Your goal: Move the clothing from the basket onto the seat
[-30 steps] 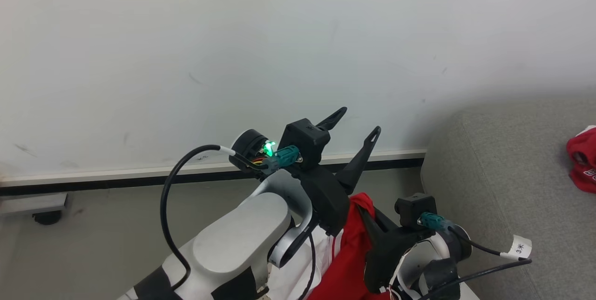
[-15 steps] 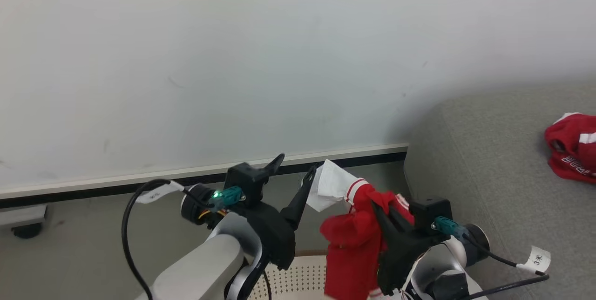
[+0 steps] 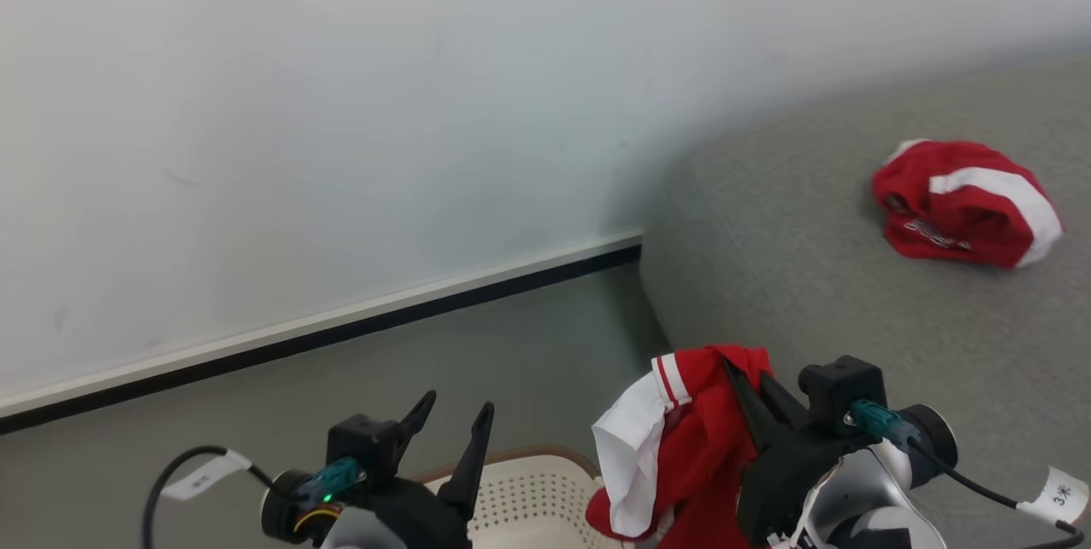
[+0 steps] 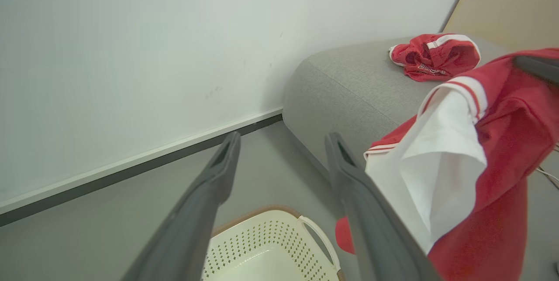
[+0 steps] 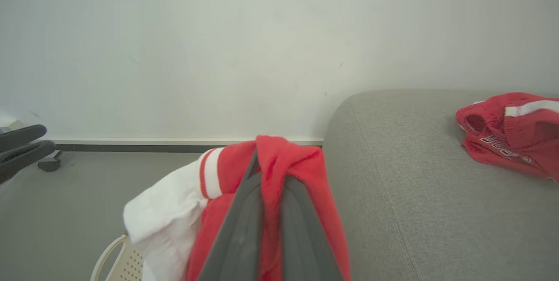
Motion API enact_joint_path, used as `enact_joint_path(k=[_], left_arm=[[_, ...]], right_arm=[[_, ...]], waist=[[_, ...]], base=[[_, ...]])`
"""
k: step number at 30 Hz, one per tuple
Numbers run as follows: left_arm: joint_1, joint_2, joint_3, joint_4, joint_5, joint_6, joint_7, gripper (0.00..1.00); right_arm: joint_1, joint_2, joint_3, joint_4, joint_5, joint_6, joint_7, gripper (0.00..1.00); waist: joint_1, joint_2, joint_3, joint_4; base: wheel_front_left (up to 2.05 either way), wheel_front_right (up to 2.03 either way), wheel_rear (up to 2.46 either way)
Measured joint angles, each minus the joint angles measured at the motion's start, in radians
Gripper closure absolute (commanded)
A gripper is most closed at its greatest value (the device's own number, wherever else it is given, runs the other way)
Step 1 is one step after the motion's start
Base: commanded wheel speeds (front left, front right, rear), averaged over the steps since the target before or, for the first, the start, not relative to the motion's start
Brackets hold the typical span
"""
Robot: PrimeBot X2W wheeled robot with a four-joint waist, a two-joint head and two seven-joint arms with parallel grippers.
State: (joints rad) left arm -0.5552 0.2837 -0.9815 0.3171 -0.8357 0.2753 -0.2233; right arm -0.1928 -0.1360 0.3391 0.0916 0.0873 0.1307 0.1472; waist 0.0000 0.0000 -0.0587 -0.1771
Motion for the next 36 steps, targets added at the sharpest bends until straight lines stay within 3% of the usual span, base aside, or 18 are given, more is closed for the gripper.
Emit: enact_joint_path(k=[7,20,28,36], left_arm=[[0.086,0.064,0.045,-0.100,0.030,0.026,-0.034,0.00],[0.209,0.086,0.124,-0.207,0.101,0.044,-0.039,0.00],[0.226,0.070,0.140,-0.207,0.115,0.027,-0.039,0.00],[0.243,0.061,0.145,-0.200,0.125,0.014,-0.039,0.00]], right_arm=[[0.036,0.009,-0.014,-0.056,0.007,0.000,0.026,1.00],[0.066,0.035,-0.028,-0.075,-0.002,0.000,0.029,1.00],[0.048,0.005,-0.018,-0.039,0.020,0.000,0.002,1.00],[-0.089,-0.031,0.012,-0.002,0.040,0.000,0.003,1.00]], waist=[[0.0000,0.0000,0.026,-0.127],[0.0000,0.0000,0.073,-0.307],[0.0000,0.0000,0.102,-0.336],[0.0000,0.0000,0.112,-0.326]], base=[[0.00,0.00,0.00],[0.00,0.00,0.00],[0.00,0.00,0.00],[0.00,0.00,0.00]])
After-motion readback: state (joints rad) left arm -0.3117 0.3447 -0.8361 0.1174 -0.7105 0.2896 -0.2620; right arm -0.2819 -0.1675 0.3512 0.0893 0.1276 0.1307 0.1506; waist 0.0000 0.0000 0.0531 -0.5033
